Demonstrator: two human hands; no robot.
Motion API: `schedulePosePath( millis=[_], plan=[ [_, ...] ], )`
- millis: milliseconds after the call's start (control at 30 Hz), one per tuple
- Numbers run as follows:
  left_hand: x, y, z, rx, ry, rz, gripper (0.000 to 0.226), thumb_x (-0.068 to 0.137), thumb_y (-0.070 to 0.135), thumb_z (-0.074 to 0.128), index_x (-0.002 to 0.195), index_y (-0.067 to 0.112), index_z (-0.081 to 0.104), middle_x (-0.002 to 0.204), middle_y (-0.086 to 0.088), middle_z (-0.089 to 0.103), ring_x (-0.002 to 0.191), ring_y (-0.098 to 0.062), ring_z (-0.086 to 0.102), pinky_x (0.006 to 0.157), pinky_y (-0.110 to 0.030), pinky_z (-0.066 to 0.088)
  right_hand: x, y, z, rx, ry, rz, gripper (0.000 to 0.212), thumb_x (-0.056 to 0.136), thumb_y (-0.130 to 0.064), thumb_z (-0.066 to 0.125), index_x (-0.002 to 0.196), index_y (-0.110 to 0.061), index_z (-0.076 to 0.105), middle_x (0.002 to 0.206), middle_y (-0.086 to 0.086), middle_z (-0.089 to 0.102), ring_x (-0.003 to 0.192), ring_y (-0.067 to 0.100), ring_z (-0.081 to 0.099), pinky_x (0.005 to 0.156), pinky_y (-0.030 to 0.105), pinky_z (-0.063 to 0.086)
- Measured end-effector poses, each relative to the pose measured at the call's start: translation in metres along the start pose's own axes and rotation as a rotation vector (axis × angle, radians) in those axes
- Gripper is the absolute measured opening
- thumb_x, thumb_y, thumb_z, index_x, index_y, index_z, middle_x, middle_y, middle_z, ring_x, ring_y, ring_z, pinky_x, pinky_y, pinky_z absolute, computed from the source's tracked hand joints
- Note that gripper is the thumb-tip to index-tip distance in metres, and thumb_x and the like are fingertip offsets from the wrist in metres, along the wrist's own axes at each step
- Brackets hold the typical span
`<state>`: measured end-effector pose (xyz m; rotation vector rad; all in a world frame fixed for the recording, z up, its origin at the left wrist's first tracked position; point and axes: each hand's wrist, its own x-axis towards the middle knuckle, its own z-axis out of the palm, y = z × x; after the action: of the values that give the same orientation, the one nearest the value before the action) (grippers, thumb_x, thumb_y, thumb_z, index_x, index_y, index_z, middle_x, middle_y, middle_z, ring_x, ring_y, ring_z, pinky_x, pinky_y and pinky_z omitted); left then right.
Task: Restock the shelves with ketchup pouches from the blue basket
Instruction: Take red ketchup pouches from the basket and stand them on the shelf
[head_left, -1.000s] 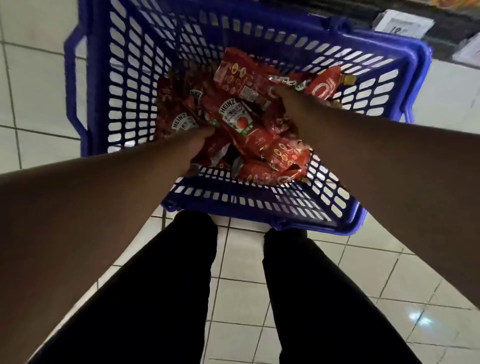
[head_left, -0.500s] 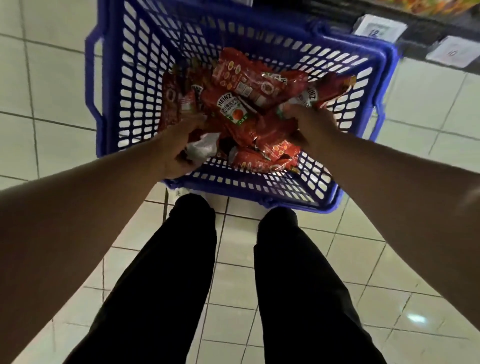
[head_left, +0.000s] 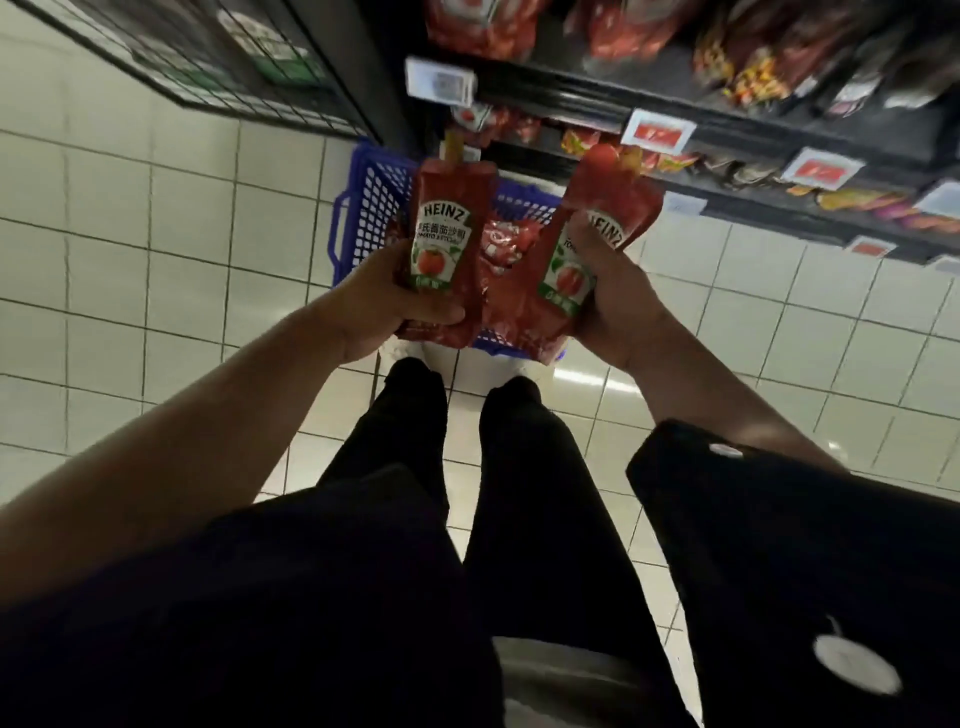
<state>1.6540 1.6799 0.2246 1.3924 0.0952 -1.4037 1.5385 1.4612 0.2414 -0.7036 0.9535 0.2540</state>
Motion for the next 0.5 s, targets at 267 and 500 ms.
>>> schedulePosePath(
  millis=[267,500],
  plan=[
    [-0.090,0.106,0.081,0.046,0.116,0.211,0.066,0.067,-0.004,0.084,0.127,0.003,0.058,0.115,-0.018,0.071,0.109,-0.033,0.069,0.090,-0.045,0.057,-0.115,-0.086,0.040,-0.185,0.019,-0.223,0.018,0.093,-0.033,0.071,0.097,-0.016,0.074,0.096,0.013,0.076,0.083,0.026,0.074,0.074,0.043,0.060],
    [-0.130,0.172,0.119,-0.210,0.114,0.338,0.054,0.077,0.013,0.079,0.128,0.009,0.062,0.123,-0.020,0.069,0.109,-0.036,0.068,0.098,-0.052,0.053,-0.182,-0.147,0.053,-0.282,-0.161,-0.359,0.059,0.068,-0.014,0.083,0.122,-0.016,0.059,0.107,0.011,0.074,0.093,0.026,0.073,0.079,0.044,0.060]
  ],
)
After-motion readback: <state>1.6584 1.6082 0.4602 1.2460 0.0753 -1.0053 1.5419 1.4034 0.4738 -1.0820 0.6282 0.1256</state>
